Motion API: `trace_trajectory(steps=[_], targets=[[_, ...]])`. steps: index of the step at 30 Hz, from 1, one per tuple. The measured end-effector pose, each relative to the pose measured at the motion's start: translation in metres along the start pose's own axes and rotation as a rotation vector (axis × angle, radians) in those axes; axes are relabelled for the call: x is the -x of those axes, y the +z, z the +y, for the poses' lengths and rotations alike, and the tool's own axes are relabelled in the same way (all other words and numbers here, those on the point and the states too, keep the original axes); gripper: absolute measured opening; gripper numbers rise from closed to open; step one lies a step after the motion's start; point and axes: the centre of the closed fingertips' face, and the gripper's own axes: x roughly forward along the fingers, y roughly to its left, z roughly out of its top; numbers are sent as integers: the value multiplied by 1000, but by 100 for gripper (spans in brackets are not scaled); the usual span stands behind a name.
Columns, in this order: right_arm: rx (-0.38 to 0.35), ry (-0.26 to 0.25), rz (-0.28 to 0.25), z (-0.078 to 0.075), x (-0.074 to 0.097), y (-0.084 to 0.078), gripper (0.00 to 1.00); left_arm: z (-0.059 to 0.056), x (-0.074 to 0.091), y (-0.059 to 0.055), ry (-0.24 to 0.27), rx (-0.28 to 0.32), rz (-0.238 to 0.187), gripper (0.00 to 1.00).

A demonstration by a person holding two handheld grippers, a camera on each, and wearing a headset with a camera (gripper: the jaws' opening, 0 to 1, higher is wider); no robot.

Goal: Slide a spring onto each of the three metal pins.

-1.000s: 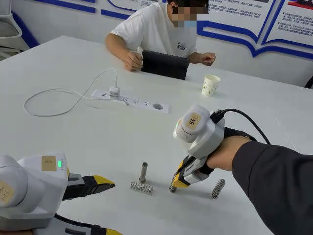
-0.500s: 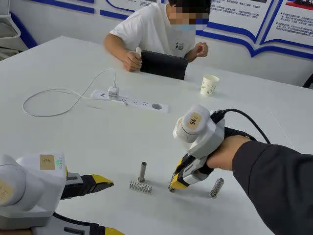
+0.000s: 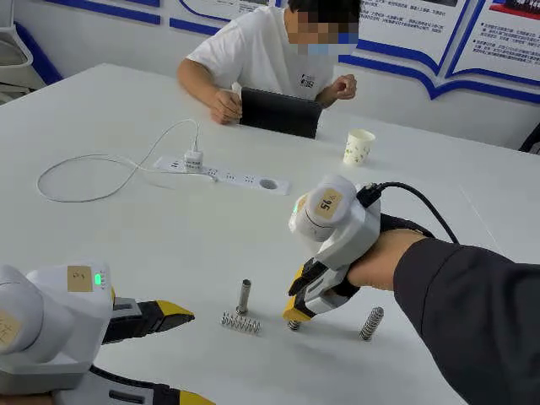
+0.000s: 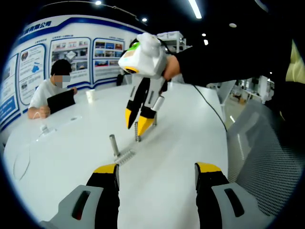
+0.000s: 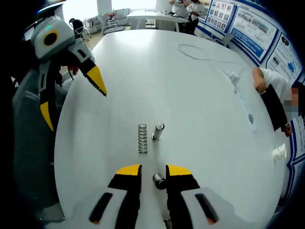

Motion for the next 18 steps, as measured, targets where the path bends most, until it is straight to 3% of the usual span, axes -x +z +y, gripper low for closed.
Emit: trace_trajectory(steps=[18], targets=[[-1, 41, -15, 16, -26, 12, 18, 6, 7, -5, 16, 14, 2, 65]])
